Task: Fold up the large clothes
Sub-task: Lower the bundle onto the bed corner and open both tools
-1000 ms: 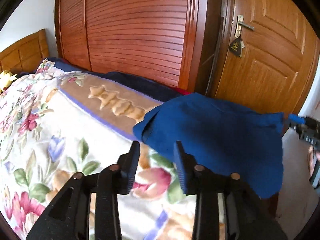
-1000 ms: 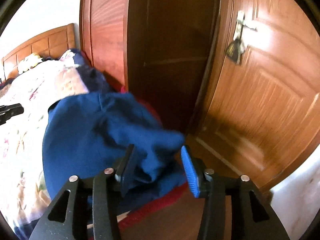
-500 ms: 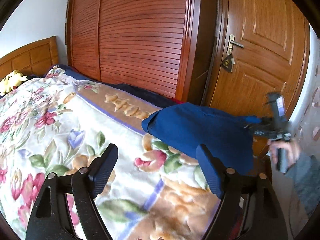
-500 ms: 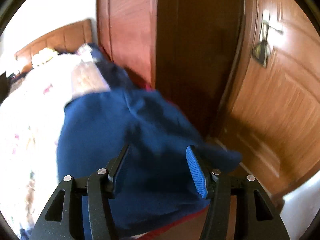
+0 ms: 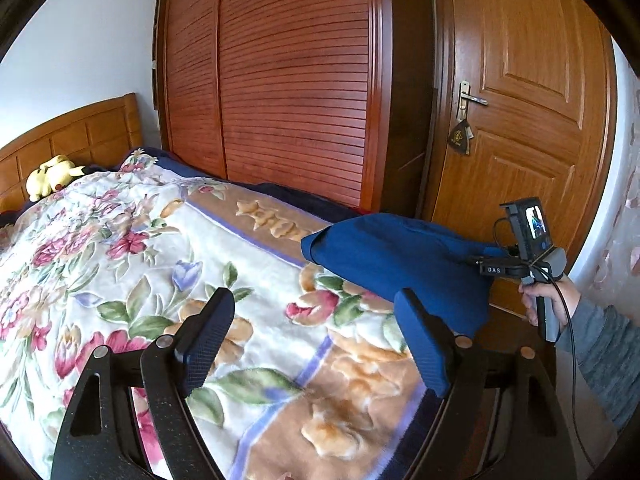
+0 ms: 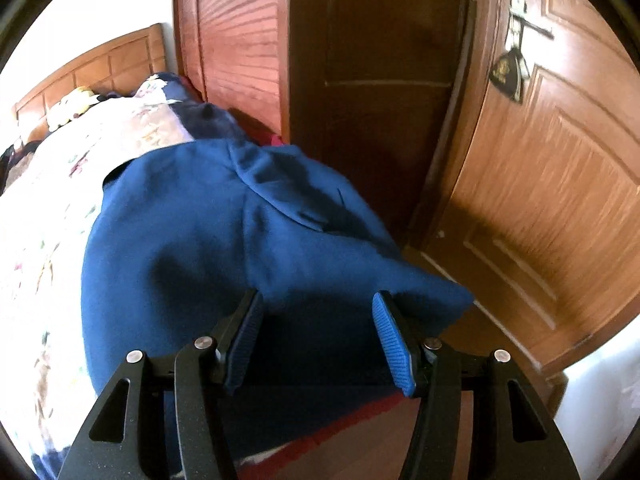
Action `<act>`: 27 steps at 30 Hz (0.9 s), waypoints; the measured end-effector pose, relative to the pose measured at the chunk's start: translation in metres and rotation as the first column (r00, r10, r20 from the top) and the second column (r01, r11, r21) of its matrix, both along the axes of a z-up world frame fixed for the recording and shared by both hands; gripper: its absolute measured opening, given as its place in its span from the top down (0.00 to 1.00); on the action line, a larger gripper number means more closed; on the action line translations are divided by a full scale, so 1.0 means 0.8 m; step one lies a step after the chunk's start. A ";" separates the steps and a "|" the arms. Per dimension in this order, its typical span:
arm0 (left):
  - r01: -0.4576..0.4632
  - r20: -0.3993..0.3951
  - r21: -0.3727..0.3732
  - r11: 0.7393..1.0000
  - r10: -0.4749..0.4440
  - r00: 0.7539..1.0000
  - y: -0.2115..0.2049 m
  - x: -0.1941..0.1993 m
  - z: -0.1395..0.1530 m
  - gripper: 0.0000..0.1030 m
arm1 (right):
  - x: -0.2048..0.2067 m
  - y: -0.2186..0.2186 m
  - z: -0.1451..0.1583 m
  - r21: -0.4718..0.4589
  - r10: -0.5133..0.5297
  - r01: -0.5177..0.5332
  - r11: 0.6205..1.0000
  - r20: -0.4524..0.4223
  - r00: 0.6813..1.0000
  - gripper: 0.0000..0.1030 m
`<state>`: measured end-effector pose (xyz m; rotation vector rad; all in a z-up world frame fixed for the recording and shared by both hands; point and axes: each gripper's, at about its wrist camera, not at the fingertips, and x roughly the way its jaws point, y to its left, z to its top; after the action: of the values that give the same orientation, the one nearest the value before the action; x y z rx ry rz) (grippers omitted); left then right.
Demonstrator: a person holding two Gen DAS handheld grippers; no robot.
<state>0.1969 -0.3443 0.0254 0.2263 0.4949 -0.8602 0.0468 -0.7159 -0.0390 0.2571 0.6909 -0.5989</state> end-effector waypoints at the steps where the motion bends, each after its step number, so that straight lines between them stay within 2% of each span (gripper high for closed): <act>1: -0.001 0.003 -0.001 1.000 0.001 1.000 0.002 -0.005 0.000 0.20 | 0.001 0.007 0.002 -0.017 0.008 -0.008 1.000 0.001 1.000 0.43; 4: -0.004 0.007 -0.003 1.000 0.004 1.000 0.006 -0.019 -0.001 0.20 | -0.008 0.027 0.007 -0.052 0.026 -0.025 0.998 0.004 1.000 0.43; 14: -0.040 -0.014 -0.005 0.999 0.040 0.999 0.028 -0.051 -0.008 0.20 | -0.039 0.094 0.028 -0.058 0.107 -0.103 0.993 0.070 0.992 0.36; 19: -0.091 -0.015 0.010 0.996 0.091 0.996 0.049 -0.062 -0.014 0.20 | -0.042 0.133 0.035 -0.028 0.151 -0.149 0.989 0.115 0.982 0.29; 27: -0.207 -0.028 0.037 0.978 0.208 0.978 0.109 -0.077 -0.031 0.20 | -0.033 0.220 0.037 -0.026 0.257 -0.256 0.966 0.157 0.954 0.26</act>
<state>0.1350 -0.2575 0.0005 0.1887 0.5529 -0.6523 0.0202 -0.5401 -0.0093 0.2032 0.5569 -0.3276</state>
